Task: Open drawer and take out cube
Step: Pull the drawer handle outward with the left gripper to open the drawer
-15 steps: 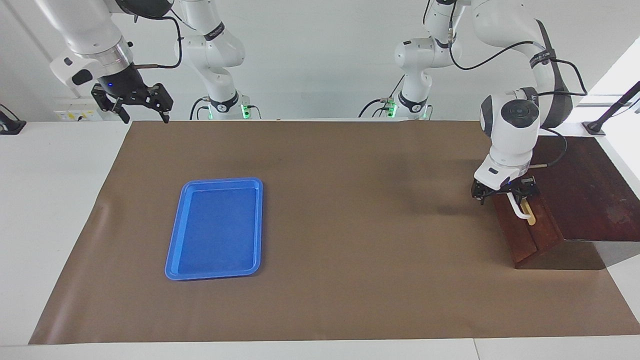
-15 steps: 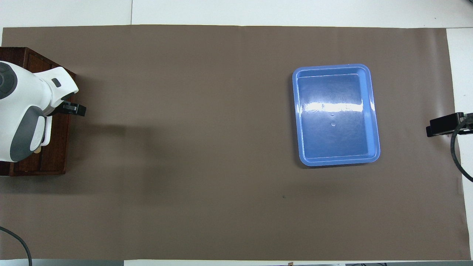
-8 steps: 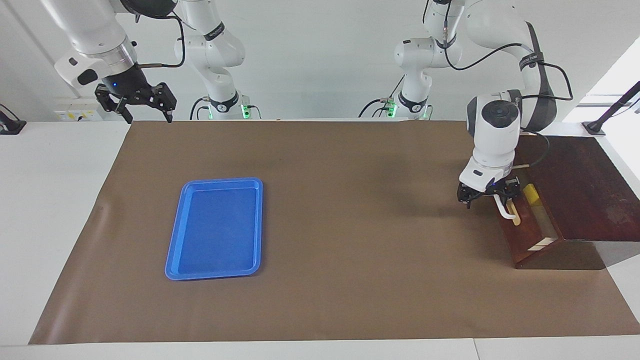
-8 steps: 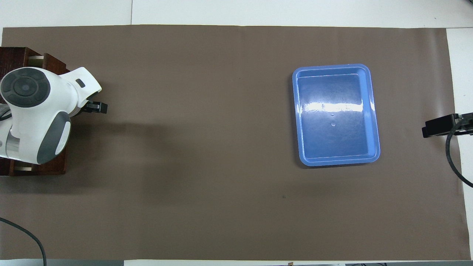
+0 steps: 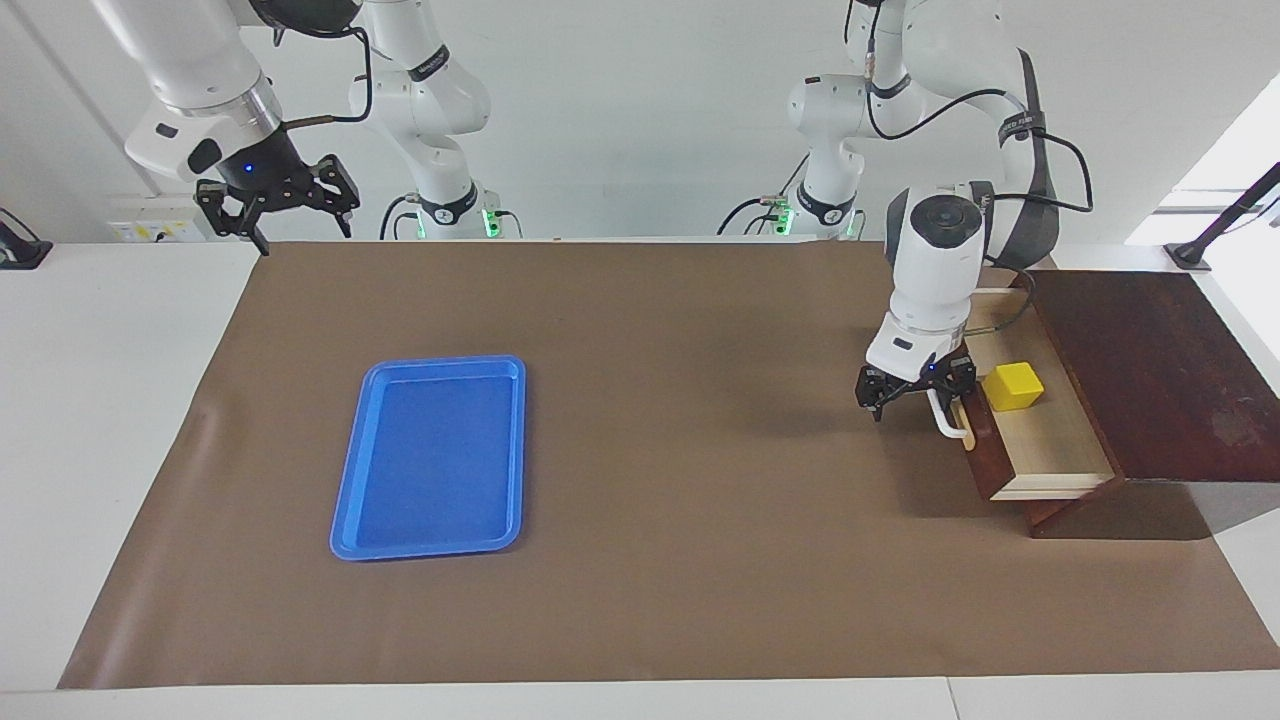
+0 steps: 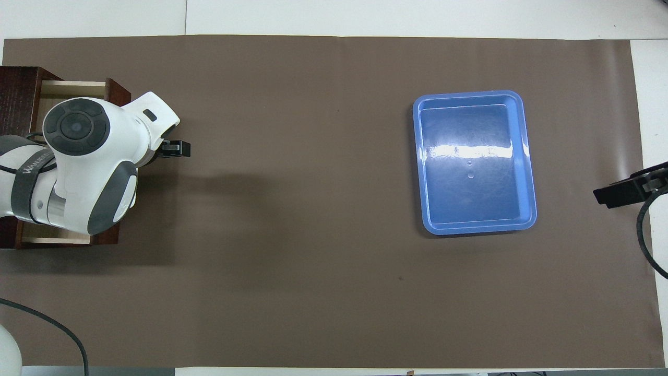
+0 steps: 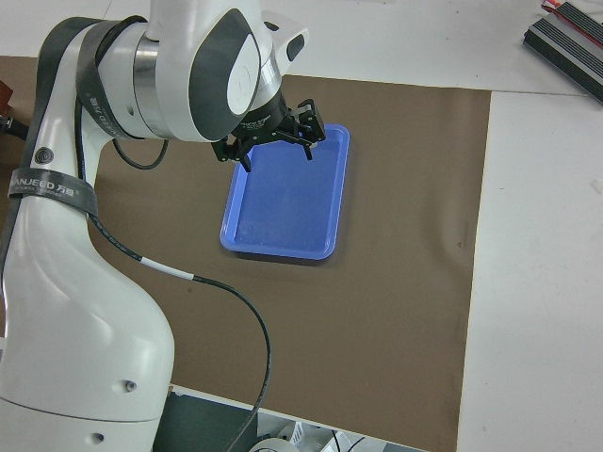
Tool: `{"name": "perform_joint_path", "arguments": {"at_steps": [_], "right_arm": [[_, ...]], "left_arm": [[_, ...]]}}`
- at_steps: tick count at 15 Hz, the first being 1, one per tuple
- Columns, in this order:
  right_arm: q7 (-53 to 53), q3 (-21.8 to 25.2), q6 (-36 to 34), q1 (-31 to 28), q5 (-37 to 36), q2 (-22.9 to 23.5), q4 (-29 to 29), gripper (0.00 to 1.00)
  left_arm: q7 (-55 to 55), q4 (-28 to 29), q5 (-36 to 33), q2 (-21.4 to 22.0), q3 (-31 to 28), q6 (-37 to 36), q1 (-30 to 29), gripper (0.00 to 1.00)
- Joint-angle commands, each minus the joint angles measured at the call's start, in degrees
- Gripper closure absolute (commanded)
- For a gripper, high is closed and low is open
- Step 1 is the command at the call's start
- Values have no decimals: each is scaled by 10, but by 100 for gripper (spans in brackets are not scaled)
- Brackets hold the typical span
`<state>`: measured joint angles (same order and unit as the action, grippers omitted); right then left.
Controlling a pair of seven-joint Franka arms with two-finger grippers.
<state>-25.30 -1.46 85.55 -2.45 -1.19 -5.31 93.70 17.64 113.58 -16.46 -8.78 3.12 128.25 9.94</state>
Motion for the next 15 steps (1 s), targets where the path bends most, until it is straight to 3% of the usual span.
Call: {"name": "perform_joint_path", "arguments": {"at_steps": [1,3,6,11,13,15], "right_arm": [[-167,-2,27,-4,10,-10,13,0],[-274,-9,37,-4,19,-10,14,0],[-352,-30,32,-3,42,-10,17,0],[-483,-50,52,1,42,-13,32,0],[-517,-50,47,10,42,-14,32,0],[-539,-52,41,12,47,-12,33,0]], "left_arm": [[29,0,34,-8,-1,11,30,0],[30,0,35,-8,-1,10,31,0],[30,-21,36,-11,-2,-10,30,0],[36,-245,86,-91,-7,-193,25,0],[77,-281,87,-89,-13,-233,11,0],[120,-281,90,-73,-35,-246,-2,0]]}}
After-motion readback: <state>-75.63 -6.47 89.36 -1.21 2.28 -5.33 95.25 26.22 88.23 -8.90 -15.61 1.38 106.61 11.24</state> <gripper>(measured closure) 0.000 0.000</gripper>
